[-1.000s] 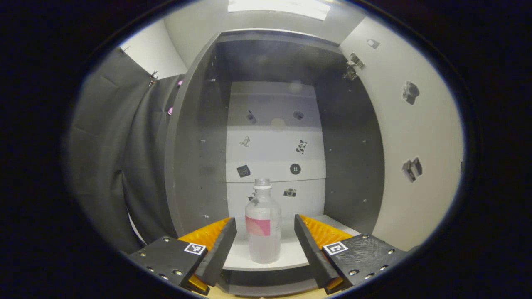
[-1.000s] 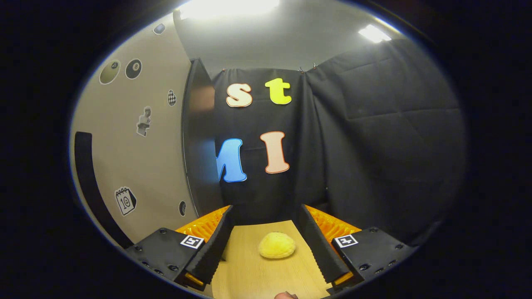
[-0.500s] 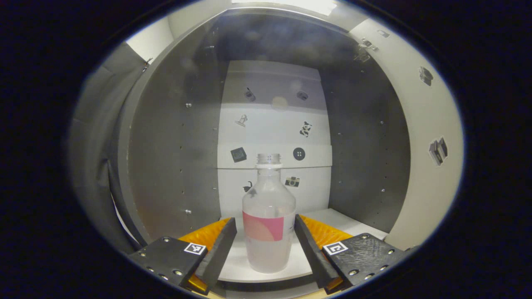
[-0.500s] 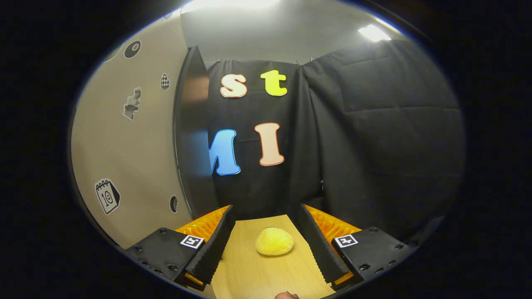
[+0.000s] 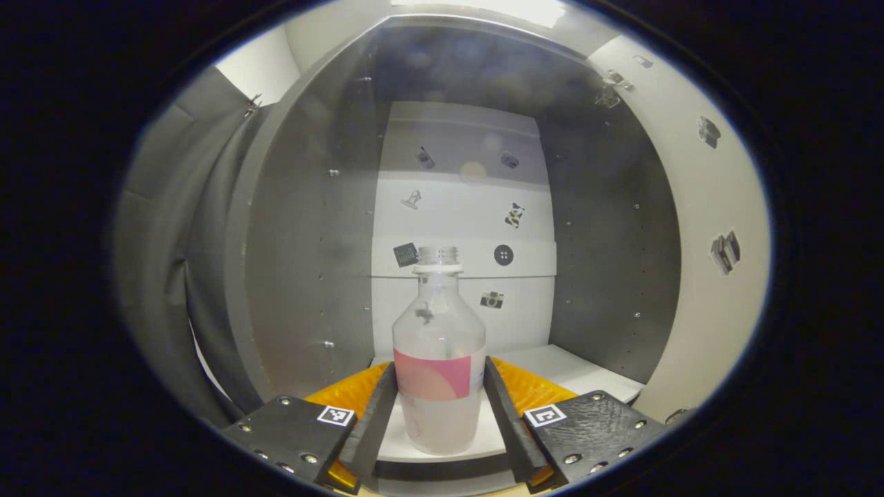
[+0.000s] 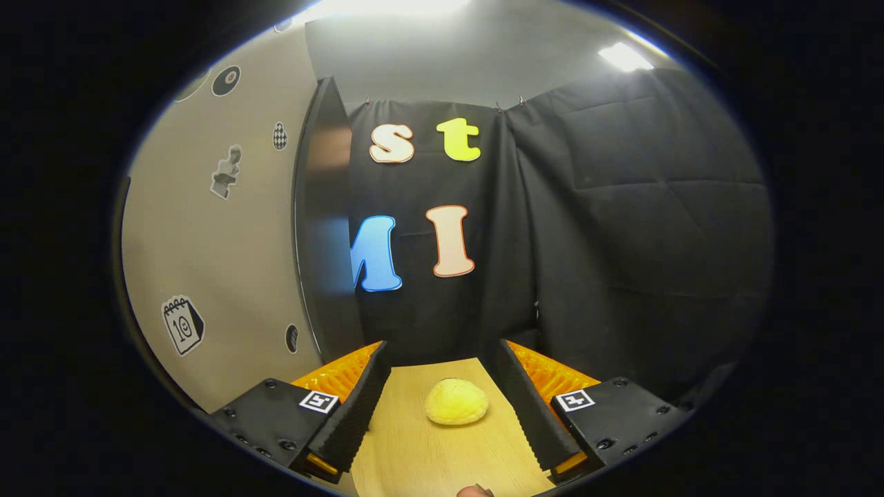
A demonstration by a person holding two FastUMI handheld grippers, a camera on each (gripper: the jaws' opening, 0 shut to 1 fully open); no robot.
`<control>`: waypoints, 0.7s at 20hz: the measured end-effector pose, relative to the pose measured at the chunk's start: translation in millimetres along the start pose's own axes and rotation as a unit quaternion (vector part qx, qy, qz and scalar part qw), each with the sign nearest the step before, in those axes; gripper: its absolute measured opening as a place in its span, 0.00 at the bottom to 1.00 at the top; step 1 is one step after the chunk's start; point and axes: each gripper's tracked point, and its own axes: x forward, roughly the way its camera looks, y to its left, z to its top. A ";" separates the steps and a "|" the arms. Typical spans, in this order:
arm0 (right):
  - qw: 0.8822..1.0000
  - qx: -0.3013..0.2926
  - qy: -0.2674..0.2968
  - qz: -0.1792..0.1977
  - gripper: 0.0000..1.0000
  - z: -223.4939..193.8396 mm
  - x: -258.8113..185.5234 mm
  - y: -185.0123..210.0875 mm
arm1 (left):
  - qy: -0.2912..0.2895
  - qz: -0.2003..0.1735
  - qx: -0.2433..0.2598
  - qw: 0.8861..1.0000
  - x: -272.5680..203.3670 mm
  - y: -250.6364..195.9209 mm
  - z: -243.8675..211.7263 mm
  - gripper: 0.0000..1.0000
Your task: Open the cabinet door with the right hand, grasp the bottle in the cabinet with the left hand and place it on the coaster, then close the cabinet door with the right hand.
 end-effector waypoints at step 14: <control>0.998 0.002 -0.003 0.061 0.98 -1.8 -26.1 -4.0 | -0.024 0.054 -0.004 0.998 -115.3 20.5 -4.0 0.74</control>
